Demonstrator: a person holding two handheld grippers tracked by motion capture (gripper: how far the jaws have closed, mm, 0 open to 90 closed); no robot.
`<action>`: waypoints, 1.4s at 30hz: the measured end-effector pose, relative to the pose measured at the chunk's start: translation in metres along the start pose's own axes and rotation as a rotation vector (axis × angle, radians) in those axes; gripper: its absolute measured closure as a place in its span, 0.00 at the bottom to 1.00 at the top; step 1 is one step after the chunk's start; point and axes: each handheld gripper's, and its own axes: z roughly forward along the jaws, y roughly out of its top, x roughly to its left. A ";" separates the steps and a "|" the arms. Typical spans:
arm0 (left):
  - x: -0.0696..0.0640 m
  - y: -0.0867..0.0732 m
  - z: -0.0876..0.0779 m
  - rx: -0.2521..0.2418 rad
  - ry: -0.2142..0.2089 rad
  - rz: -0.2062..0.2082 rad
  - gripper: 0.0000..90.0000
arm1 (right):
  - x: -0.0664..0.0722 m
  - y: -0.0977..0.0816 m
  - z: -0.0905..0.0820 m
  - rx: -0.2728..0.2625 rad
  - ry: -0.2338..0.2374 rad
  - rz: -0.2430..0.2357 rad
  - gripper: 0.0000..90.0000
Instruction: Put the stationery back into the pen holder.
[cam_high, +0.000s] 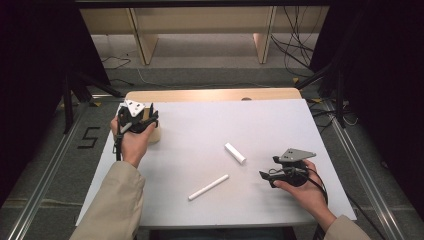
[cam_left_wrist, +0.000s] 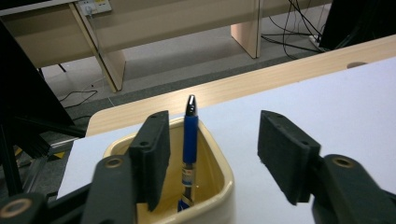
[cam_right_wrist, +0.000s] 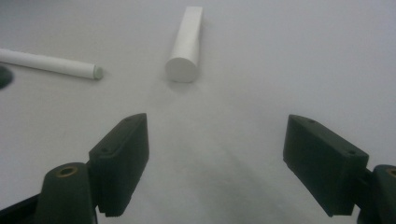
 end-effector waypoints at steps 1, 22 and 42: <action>-0.001 0.000 -0.002 0.005 -0.006 0.011 0.46 | 0.000 0.000 0.000 0.001 0.001 0.000 0.26; -0.047 -0.014 -0.016 0.198 -0.291 0.116 0.35 | 0.000 0.000 0.000 0.001 0.001 -0.001 0.26; -0.079 -0.035 -0.027 0.333 -0.418 0.194 0.36 | 0.001 0.000 0.000 0.000 0.002 -0.002 0.26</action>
